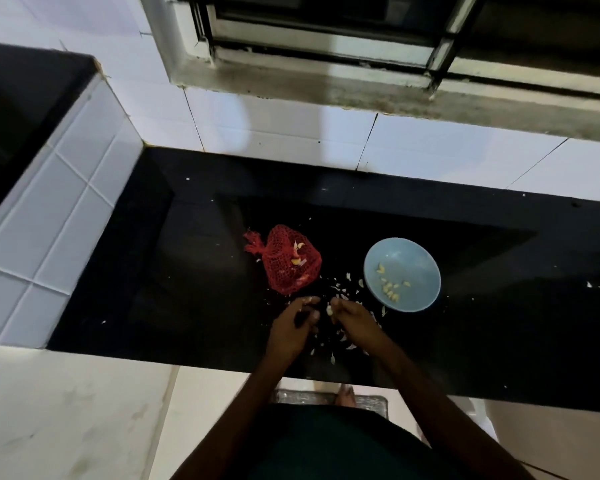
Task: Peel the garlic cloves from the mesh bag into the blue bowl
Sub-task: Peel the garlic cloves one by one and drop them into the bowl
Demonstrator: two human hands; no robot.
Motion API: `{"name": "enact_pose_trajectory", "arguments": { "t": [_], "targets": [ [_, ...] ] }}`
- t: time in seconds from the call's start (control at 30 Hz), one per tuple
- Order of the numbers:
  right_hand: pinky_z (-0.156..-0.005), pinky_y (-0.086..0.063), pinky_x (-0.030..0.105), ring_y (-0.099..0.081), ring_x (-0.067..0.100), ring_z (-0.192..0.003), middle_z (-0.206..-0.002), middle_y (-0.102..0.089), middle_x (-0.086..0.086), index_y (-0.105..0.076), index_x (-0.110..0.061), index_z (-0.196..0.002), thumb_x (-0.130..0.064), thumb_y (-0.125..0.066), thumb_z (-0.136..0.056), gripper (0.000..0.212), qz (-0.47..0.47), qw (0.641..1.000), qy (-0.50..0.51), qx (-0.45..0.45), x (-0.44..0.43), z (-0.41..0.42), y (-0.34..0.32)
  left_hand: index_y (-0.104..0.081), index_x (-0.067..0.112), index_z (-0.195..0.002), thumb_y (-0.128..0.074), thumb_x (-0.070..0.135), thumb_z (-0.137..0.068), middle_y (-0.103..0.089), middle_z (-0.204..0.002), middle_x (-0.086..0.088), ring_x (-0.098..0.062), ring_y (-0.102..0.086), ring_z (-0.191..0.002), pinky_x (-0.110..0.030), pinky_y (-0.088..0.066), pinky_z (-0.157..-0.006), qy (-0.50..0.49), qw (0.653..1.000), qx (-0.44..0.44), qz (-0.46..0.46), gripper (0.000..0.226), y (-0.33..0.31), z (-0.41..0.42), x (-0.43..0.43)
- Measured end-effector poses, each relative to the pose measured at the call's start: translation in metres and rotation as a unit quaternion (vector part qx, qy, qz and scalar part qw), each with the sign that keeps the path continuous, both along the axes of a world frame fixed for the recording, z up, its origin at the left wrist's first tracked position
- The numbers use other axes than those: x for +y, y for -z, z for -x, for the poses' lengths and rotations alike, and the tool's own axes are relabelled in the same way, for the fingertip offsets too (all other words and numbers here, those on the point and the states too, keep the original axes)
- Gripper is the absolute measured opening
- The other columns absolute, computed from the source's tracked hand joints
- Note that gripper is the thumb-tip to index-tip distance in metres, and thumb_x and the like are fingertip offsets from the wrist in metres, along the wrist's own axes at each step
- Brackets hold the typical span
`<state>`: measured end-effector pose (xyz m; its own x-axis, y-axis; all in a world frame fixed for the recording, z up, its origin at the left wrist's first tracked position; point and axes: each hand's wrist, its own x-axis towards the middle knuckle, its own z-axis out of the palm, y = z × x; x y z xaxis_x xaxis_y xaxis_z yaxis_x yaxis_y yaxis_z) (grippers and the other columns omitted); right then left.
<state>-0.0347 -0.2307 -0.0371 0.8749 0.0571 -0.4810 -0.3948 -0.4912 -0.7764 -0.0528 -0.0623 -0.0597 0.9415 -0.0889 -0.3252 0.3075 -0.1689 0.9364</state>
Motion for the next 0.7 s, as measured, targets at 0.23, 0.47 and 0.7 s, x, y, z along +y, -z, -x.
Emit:
{"name": "enact_pose_trajectory", "arguments": {
  "t": [0.23, 0.47, 0.7],
  "targets": [
    [-0.037, -0.032, 0.015, -0.052, 0.005, -0.044, -0.064, -0.066, 0.0, -0.074, -0.02, -0.089, -0.028, -0.048, -0.106, 0.032, -0.22, 0.96, 0.166, 0.048, 0.002, 0.017, -0.026, -0.077, 0.026, -0.097, -0.083, 0.015, -0.083, -0.077, -0.097, 0.005, -0.008, -0.072, -0.094, -0.024, -0.054, -0.089, -0.033, 0.999, -0.041, -0.008, 0.018, -0.025, 0.0, -0.022],
    [-0.063, -0.05, 0.038, -0.064, 0.031, -0.069, -0.08, -0.071, 0.016, -0.073, -0.02, -0.087, -0.051, -0.057, -0.092, 0.035, -0.17, 0.975, 0.129, -0.065, -0.001, 0.02, -0.024, -0.078, 0.02, -0.099, -0.077, 0.011, -0.089, -0.077, -0.093, 0.006, -0.003, -0.071, -0.087, -0.016, -0.053, -0.081, -0.04, 0.996, -0.077, -0.034, 0.014, -0.034, 0.0, -0.026],
    [-0.084, -0.06, 0.037, -0.071, 0.019, -0.097, -0.101, -0.074, -0.002, -0.077, -0.021, -0.104, -0.008, -0.071, -0.092, 0.018, -0.146, 0.973, 0.069, -0.164, -0.022, 0.018, -0.021, -0.072, 0.043, -0.087, -0.079, 0.021, -0.087, -0.076, -0.089, 0.01, -0.009, -0.073, -0.079, -0.032, -0.059, -0.081, -0.015, 0.992, -0.099, -0.076, 0.024, -0.038, -0.007, -0.018]
  ]
}}
